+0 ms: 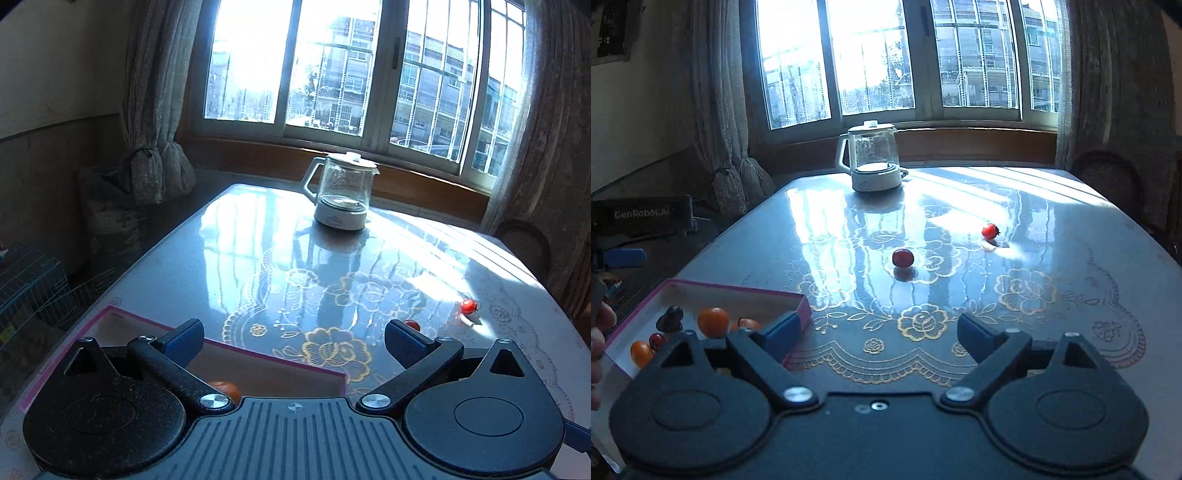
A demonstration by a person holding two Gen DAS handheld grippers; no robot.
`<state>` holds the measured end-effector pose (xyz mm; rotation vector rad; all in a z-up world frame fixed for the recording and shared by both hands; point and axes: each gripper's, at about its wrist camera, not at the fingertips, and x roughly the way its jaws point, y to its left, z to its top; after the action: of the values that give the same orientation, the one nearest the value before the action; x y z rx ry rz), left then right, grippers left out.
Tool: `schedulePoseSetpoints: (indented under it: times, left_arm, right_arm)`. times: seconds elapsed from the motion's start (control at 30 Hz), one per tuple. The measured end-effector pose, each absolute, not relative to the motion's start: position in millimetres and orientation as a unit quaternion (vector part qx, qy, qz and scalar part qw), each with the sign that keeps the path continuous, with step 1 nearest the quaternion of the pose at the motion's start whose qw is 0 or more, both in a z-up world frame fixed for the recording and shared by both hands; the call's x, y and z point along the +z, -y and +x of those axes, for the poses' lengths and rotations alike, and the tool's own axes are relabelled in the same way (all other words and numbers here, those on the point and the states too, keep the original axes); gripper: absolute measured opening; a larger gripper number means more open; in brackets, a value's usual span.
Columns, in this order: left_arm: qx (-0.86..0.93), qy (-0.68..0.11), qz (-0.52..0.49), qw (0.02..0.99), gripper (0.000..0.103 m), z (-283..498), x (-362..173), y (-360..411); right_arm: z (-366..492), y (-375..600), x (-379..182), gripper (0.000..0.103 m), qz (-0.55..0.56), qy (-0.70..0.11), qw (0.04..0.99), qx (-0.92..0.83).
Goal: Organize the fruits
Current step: 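Reach the left tool to a red cherry tomato and close on it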
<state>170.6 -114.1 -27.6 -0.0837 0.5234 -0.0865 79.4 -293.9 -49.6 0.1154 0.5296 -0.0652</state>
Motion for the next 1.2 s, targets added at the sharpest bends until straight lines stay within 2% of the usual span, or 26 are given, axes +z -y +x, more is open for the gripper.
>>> schedulePoseSetpoints:
  times: [0.17, 0.4, 0.63, 0.9, 0.93, 0.97, 1.0, 1.2]
  left_arm:
    - [-0.041, -0.253, -0.019, 0.966, 0.103, 201.0, -44.6, 200.1]
    - [-0.030, -0.288, 0.014, 0.957, 0.103, 250.2, -84.5, 290.4]
    - [0.001, -0.295, 0.041, 0.955, 0.103, 279.9, -112.7, 318.0]
    - [0.014, -0.312, 0.017, 0.950, 0.102, 299.4, -128.1, 317.0]
    - [0.012, -0.313, 0.016, 0.949, 0.095, 299.5, -128.8, 317.6]
    - [0.008, -0.316, 0.011, 0.949, 0.081, 299.7, -130.3, 317.8]
    - [0.006, -0.323, 0.007, 0.946, 0.076, 301.4, -132.2, 318.3]
    - [0.007, -0.322, 0.005, 0.947, 0.072, 305.5, -134.0, 321.2]
  right_arm:
    - [55.0, 347.1, -47.4, 0.099, 0.074, -0.254, 0.960, -0.086]
    - [29.5, 415.6, -52.6, 0.099, 0.109, -0.254, 0.950, -0.143]
    - [23.5, 454.7, -61.7, 0.099, 0.126, -0.264, 0.943, -0.161]
    - [33.8, 470.0, -67.8, 0.099, 0.139, -0.273, 0.939, -0.158]
    - [34.6, 470.8, -68.3, 0.099, 0.138, -0.274, 0.939, -0.156]
    - [36.5, 471.1, -69.0, 0.099, 0.138, -0.275, 0.939, -0.155]
    - [37.3, 472.2, -68.9, 0.099, 0.139, -0.277, 0.938, -0.154]
    - [42.0, 474.2, -67.9, 0.099, 0.138, -0.278, 0.938, -0.152]
